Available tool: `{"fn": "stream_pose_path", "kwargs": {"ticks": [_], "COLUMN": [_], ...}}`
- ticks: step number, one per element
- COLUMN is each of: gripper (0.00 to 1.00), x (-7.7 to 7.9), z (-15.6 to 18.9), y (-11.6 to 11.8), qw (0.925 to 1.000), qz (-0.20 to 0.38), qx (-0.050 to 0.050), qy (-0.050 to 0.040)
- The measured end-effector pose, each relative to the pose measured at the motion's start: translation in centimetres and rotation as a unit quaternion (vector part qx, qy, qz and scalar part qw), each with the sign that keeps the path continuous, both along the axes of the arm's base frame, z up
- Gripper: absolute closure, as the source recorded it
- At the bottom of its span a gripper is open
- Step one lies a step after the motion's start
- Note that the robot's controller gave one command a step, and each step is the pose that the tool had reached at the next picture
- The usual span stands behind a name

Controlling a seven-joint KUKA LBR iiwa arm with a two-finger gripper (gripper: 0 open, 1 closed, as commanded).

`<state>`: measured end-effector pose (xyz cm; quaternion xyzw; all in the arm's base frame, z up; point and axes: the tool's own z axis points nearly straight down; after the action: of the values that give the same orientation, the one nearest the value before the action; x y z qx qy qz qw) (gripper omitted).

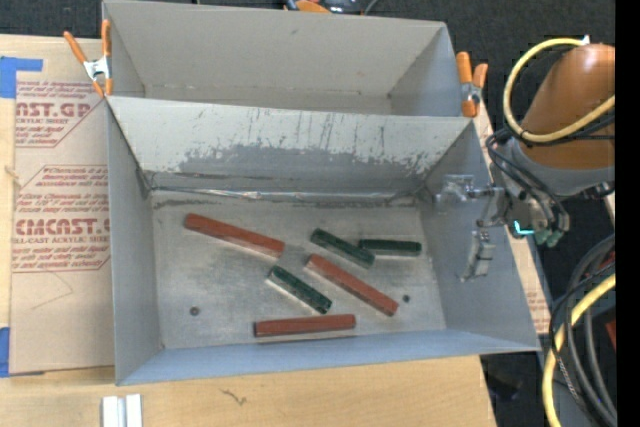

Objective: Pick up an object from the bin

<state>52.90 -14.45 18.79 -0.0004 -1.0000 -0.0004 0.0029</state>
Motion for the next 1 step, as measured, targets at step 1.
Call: {"fn": "stream_pose_path", "kwargs": {"ticks": [1], "gripper": [0.0], "x": [4.49], "z": [-11.43], "y": [5.65], "qw": [0.9976], "qz": [-0.069], "qx": [0.001], "qy": [-0.0011]}}
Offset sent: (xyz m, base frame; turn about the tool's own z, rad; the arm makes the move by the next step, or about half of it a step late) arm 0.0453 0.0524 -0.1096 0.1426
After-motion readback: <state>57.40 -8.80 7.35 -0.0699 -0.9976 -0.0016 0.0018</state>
